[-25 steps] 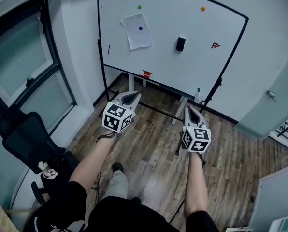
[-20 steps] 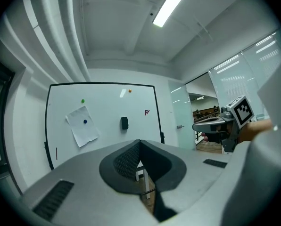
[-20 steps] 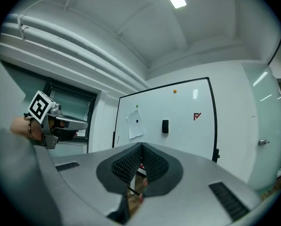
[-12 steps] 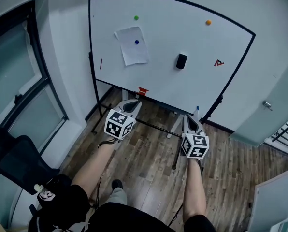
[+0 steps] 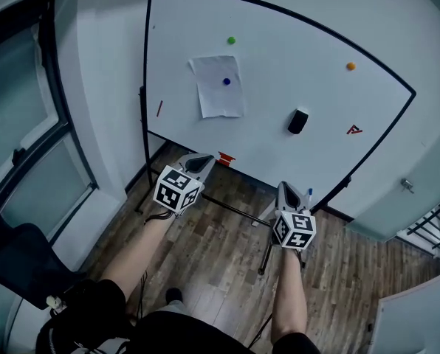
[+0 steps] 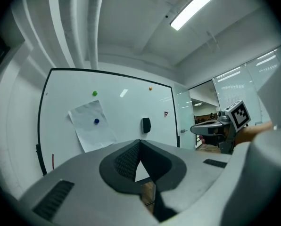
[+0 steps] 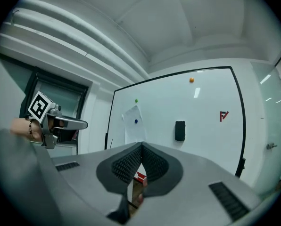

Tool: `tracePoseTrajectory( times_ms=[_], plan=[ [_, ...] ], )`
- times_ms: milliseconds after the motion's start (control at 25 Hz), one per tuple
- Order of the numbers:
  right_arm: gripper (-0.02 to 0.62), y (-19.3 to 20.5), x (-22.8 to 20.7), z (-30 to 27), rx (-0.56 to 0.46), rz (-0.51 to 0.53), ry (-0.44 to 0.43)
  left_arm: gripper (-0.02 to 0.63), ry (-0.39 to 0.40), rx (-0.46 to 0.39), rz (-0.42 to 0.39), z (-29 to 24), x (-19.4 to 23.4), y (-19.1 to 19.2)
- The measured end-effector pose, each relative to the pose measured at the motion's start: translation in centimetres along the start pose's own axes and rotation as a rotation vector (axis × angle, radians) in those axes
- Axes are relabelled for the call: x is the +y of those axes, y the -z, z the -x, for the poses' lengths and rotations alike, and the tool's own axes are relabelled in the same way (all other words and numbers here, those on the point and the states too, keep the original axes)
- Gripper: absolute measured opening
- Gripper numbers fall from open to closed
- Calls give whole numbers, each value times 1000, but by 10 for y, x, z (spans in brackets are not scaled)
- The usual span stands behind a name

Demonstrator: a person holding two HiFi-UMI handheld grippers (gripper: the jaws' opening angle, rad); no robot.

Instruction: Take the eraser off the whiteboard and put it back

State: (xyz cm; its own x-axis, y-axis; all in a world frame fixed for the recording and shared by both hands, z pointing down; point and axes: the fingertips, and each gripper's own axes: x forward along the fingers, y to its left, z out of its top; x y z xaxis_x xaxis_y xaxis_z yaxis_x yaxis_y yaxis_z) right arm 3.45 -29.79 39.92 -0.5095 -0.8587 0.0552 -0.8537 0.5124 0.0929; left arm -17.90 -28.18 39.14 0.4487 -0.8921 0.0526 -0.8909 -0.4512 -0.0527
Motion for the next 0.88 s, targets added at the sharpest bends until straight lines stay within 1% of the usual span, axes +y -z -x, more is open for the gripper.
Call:
tracePoseTrajectory(
  times_ms=[200,480,680,880],
  plan=[
    [23,2,24,-35,9,-17,-18,17,-7,-5,16,6,42,5],
    [23,-1,48,-61,6,-9,-30,17,-5,-3,16,11,74,9],
    [23,0,43,-79,0,-26,-36,17,14,2,-16,-4,78,10],
    [23,11,27,-99,-12,-59,-21,17,39,9,-42,-32,80,16]
  ],
)
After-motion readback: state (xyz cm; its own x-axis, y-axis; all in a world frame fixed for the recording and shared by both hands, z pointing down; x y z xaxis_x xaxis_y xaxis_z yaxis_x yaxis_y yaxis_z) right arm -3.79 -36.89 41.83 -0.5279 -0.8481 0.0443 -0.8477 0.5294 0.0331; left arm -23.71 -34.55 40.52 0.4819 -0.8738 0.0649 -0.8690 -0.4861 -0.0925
